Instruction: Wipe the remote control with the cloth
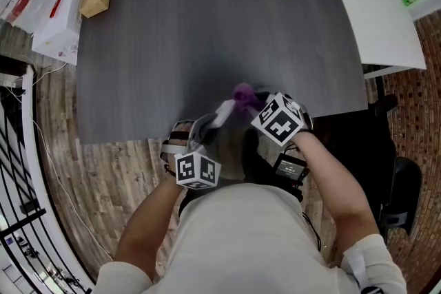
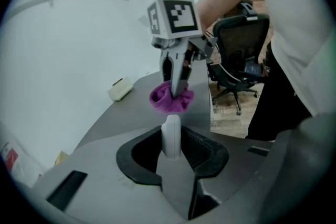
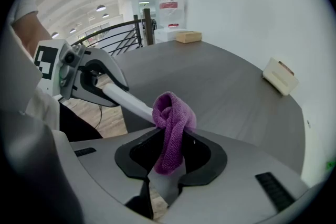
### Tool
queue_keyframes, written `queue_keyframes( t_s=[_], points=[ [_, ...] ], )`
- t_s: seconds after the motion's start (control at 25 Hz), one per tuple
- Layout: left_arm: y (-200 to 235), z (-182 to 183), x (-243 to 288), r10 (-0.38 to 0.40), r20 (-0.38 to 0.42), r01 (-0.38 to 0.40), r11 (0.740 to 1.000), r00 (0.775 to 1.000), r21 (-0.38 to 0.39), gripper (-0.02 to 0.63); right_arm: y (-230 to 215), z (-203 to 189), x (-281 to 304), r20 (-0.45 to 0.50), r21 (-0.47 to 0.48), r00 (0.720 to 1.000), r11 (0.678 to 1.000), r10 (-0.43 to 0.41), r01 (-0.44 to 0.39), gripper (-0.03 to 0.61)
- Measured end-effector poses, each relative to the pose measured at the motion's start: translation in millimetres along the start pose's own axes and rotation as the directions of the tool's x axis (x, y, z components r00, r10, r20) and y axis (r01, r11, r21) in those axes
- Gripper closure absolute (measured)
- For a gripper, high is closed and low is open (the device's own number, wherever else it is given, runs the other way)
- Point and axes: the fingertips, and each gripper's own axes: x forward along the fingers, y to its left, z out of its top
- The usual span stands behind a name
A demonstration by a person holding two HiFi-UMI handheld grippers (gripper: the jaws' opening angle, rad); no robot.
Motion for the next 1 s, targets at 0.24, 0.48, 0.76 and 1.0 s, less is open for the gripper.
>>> queue_keyframes(
  t_s=[0.24,0.48,0.76,1.0],
  points=[
    [-15.0,10.5,5.0,-0.023,-0.03,0.028,0.98,0.999,0.195,0.506,-20.7,-12.4,17.4,-0.107,-0.026,0.994,1.0,0.011,-0.014,0.471],
    [-19.9,27.0,11.4,-0.038,-0.014,0.04,0.974,0.999,0.222,0.506,17.9,-1.7,14.4,-0.073,-0.067,0.994,0.994,0.086,-0.091,0.471],
    [-19.5,31.1,15.0,-0.03,-0.021,0.034,0.975,0.999,0.222,0.506,37.5,15.2,-14.0,0.054,0.032,0.987,0.988,0.15,-0.151,0.472],
    [-16.7,19.5,19.5,0.005,-0.061,0.009,0.975,0.998,0.222,0.506,49.1,27.0,-37.5,0.227,0.338,0.956,0.905,0.186,-0.257,0.472]
  ],
)
